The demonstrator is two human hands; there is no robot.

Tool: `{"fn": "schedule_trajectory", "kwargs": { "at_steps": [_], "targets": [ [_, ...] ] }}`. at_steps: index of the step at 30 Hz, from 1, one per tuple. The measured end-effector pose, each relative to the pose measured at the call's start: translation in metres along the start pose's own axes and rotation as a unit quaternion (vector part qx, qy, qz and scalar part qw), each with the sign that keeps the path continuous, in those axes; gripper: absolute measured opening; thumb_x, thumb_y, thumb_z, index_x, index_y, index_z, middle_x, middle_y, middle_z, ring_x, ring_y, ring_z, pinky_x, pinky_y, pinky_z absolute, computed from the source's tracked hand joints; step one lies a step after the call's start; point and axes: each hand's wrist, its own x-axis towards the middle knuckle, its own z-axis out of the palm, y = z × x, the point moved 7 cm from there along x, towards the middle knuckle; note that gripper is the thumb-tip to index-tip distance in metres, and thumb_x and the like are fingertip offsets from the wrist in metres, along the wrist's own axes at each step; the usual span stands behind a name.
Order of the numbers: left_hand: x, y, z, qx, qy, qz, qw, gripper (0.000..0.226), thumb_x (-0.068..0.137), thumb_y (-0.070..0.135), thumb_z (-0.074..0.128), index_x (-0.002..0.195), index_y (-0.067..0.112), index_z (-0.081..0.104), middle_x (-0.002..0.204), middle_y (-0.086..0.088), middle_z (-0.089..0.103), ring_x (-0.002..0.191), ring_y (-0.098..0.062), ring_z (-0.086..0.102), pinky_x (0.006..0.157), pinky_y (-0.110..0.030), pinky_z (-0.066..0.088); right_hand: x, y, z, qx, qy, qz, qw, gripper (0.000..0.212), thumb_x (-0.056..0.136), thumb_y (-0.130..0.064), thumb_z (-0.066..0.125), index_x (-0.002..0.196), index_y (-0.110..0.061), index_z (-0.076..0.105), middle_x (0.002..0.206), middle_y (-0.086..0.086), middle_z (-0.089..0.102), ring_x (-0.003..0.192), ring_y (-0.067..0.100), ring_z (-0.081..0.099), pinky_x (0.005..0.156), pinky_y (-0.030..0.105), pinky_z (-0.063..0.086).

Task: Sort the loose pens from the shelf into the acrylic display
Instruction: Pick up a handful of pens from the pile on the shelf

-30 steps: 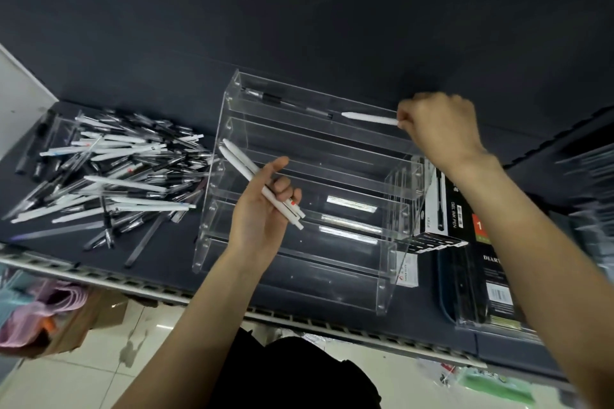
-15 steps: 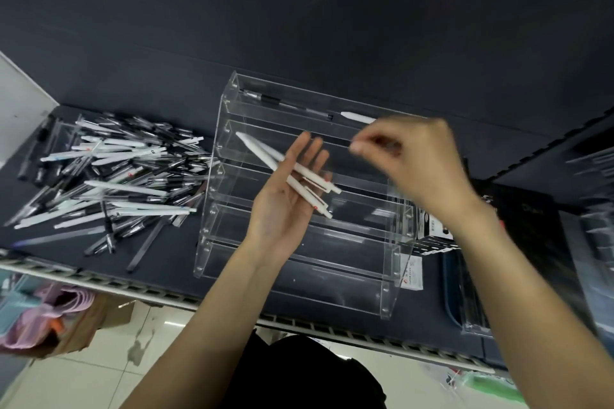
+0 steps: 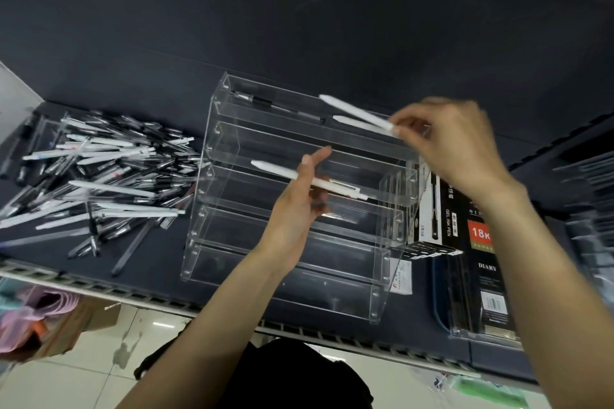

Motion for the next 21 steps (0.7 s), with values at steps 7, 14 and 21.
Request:
{"fn": "schedule_trajectory", "kwargs": {
  "at_steps": [7,14,21],
  "targets": [
    [0.002,0.000,-0.012,-0.074,0.030,-0.004,0.997,0.032,0.096,0.029,0.047,0.104,0.005,0.067,0.062,0.004,0.048,0.059,-0.005,0.050,0.064,-0.017,0.050,0.020,0.028,0.023,-0.099,-0.082,0.009,0.992,0.014,0.090,-0.028,0.063,0.100,-0.025,0.071,0.099,-0.002,0.069,0.092,0.023,0.063,0.071,0.027,0.037],
    [0.004,0.008,-0.022,-0.017,0.052,0.053,0.997,0.023,0.080,0.032,0.060,0.090,0.011,0.057,0.060,0.005,0.058,0.058,-0.006,0.059,0.064,-0.020,0.054,0.031,0.024,0.035,-0.187,-0.124,-0.001,0.975,0.008,0.088,-0.027,0.065,0.093,-0.021,0.067,0.095,0.003,0.069,0.091,0.029,0.062,0.065,0.027,0.034],
    [0.013,0.020,-0.009,-0.092,0.032,0.033,0.995,0.024,0.098,0.022,0.045,0.091,0.005,0.061,0.068,-0.003,0.062,0.069,-0.011,0.064,0.072,-0.024,0.056,0.017,0.010,0.006,-0.060,-0.015,-0.005,0.998,0.014,0.092,-0.027,0.059,0.097,-0.020,0.070,0.095,0.001,0.070,0.088,0.025,0.064,0.073,0.034,0.048]
  ]
}}
